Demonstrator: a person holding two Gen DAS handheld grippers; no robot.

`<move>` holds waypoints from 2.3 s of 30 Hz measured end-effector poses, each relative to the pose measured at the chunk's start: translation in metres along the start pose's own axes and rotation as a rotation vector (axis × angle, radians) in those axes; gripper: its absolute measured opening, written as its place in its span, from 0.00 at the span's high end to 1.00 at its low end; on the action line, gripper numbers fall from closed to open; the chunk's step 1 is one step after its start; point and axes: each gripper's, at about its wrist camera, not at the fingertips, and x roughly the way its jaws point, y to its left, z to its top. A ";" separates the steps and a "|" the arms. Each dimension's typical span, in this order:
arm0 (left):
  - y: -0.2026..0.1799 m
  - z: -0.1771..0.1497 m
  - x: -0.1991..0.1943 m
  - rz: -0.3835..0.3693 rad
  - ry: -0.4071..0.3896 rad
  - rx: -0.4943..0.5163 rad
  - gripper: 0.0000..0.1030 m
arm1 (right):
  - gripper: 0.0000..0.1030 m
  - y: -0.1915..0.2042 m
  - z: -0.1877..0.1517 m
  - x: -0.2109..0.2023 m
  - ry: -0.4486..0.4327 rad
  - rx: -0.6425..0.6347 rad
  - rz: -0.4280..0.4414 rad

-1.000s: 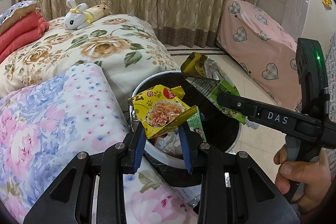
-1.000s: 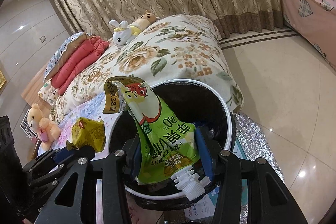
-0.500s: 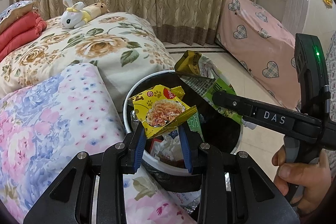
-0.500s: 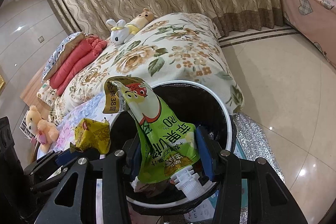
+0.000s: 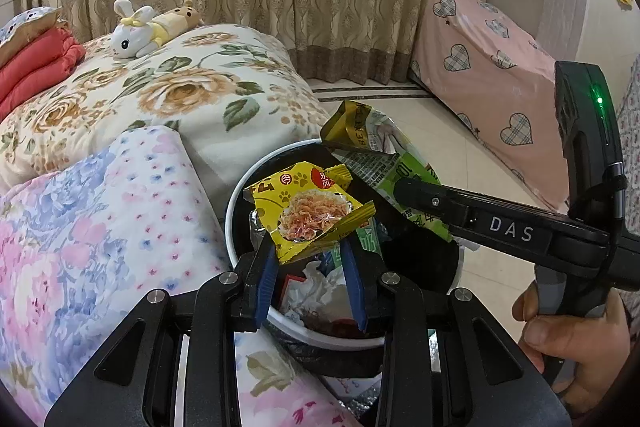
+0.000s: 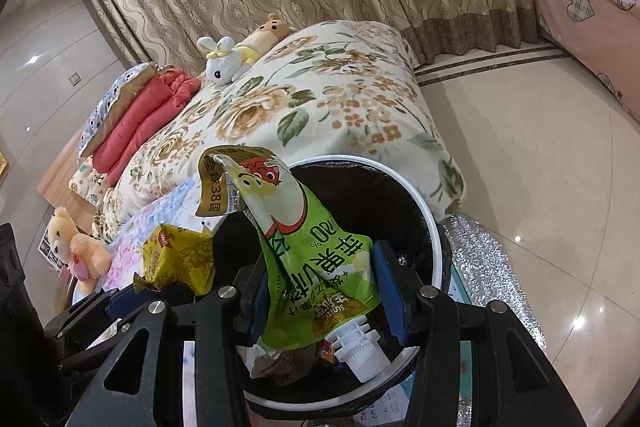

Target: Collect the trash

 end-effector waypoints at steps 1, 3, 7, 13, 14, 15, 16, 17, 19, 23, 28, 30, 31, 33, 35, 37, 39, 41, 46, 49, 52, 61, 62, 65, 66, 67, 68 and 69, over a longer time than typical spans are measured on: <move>-0.001 0.000 0.001 0.000 0.002 0.001 0.71 | 0.54 0.000 0.000 0.000 0.001 0.002 0.001; -0.001 0.001 0.002 0.001 0.004 0.001 0.71 | 0.54 0.000 0.000 0.000 0.001 0.003 -0.001; 0.000 0.000 0.006 0.002 0.014 -0.005 0.71 | 0.54 0.001 0.001 0.004 0.007 0.003 -0.002; 0.002 0.000 0.009 0.003 0.023 -0.014 0.71 | 0.54 0.001 0.000 0.006 0.009 0.007 0.000; 0.002 0.000 0.010 0.002 0.025 -0.015 0.71 | 0.54 0.001 0.001 0.005 0.009 0.005 -0.001; 0.002 0.000 0.010 0.004 0.027 -0.015 0.71 | 0.54 0.000 0.001 0.005 0.011 0.005 -0.001; 0.002 0.000 0.011 0.004 0.029 -0.015 0.71 | 0.54 0.001 0.001 0.006 0.012 0.006 0.000; 0.002 0.000 0.011 0.004 0.030 -0.015 0.71 | 0.54 0.000 0.002 0.005 0.011 0.006 0.000; 0.003 0.000 0.012 0.006 0.032 -0.016 0.71 | 0.53 0.000 0.002 0.005 0.011 0.006 -0.002; 0.003 0.000 0.012 0.004 0.036 -0.021 0.71 | 0.53 0.000 -0.001 0.007 0.013 0.014 -0.001; 0.004 0.001 0.014 0.002 0.040 -0.027 0.71 | 0.53 -0.002 0.000 0.009 0.018 0.022 0.000; 0.005 0.001 0.015 -0.002 0.044 -0.033 0.71 | 0.53 -0.004 0.001 0.010 0.022 0.029 0.001; 0.005 0.001 0.016 -0.003 0.045 -0.034 0.71 | 0.53 -0.005 0.001 0.010 0.023 0.031 0.001; 0.004 0.001 0.017 -0.005 0.047 -0.032 0.71 | 0.52 -0.005 0.001 0.010 0.026 0.033 0.002; 0.005 0.001 0.017 -0.004 0.048 -0.032 0.71 | 0.50 -0.005 0.001 0.010 0.028 0.034 0.001; 0.005 0.001 0.018 -0.004 0.049 -0.035 0.71 | 0.49 -0.007 0.001 0.011 0.034 0.043 0.004; 0.006 0.001 0.018 -0.008 0.055 -0.040 0.69 | 0.49 -0.008 0.001 0.010 0.038 0.056 0.012; 0.008 0.001 0.016 -0.009 0.055 -0.046 0.61 | 0.49 -0.008 0.001 0.008 0.033 0.062 0.011; 0.013 0.001 0.007 0.005 0.036 -0.060 0.48 | 0.47 -0.005 0.003 0.000 0.018 0.067 0.017; 0.016 -0.002 -0.001 0.012 0.026 -0.064 0.45 | 0.43 -0.001 0.002 -0.006 0.007 0.068 0.023; 0.020 -0.009 -0.009 0.021 0.021 -0.078 0.43 | 0.38 0.003 0.000 -0.013 -0.005 0.067 0.025; 0.043 -0.053 -0.051 0.027 -0.016 -0.167 0.42 | 0.24 0.029 -0.031 -0.047 -0.098 0.015 0.019; 0.045 -0.060 -0.058 0.029 -0.027 -0.176 0.41 | 0.23 0.033 -0.037 -0.051 -0.115 0.006 0.021; 0.052 -0.079 -0.073 0.036 -0.050 -0.207 0.40 | 0.18 0.040 -0.054 -0.061 -0.155 -0.006 0.021; 0.054 -0.085 -0.078 0.039 -0.056 -0.217 0.40 | 0.17 0.045 -0.064 -0.064 -0.168 -0.014 0.024; 0.057 -0.091 -0.082 0.043 -0.061 -0.229 0.40 | 0.17 0.047 -0.068 -0.065 -0.172 -0.017 0.024; 0.060 -0.097 -0.087 0.044 -0.065 -0.239 0.40 | 0.17 0.051 -0.077 -0.067 -0.176 -0.022 0.018; 0.062 -0.101 -0.091 0.043 -0.070 -0.246 0.40 | 0.17 0.054 -0.082 -0.068 -0.177 -0.021 0.021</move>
